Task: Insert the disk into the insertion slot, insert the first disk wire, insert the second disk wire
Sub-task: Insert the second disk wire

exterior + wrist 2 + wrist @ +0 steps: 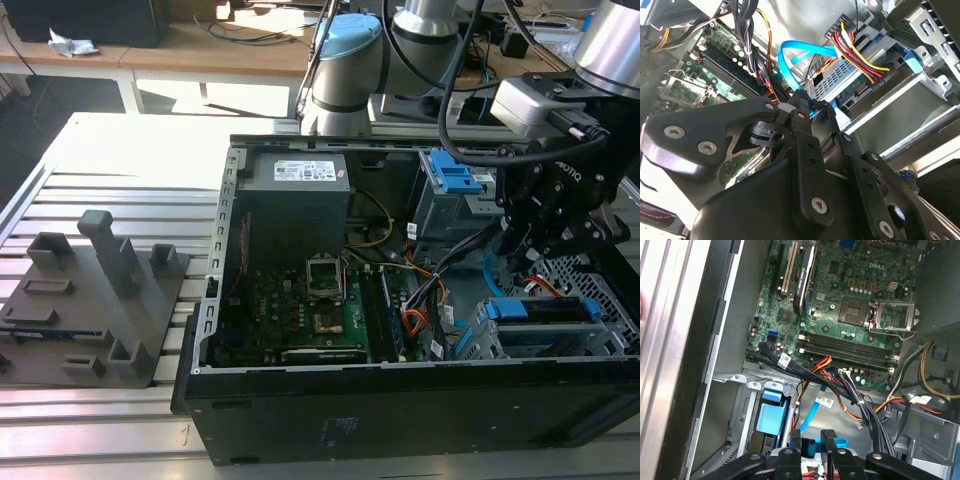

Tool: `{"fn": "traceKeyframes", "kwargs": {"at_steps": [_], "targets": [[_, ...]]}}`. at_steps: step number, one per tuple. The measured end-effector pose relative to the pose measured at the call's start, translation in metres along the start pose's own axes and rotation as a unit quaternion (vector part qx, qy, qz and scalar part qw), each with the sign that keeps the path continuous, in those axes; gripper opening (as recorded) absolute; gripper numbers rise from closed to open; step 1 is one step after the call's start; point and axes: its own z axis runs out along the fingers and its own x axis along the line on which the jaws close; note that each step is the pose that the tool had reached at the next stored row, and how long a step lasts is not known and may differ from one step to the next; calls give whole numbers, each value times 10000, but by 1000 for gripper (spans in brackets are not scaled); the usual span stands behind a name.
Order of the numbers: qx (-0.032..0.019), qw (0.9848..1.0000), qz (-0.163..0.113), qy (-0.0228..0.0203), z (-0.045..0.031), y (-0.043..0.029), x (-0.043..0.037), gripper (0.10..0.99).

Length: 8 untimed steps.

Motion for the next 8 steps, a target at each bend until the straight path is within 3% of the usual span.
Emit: {"fn": "traceKeyframes", "kwargs": {"at_steps": [4, 5, 8], "targets": [[-2, 10000, 1, 6, 0, 0, 0, 286], [-2, 10000, 1, 8, 1, 0, 0, 204], [-3, 10000, 2, 13, 1, 0, 0, 204]]}}
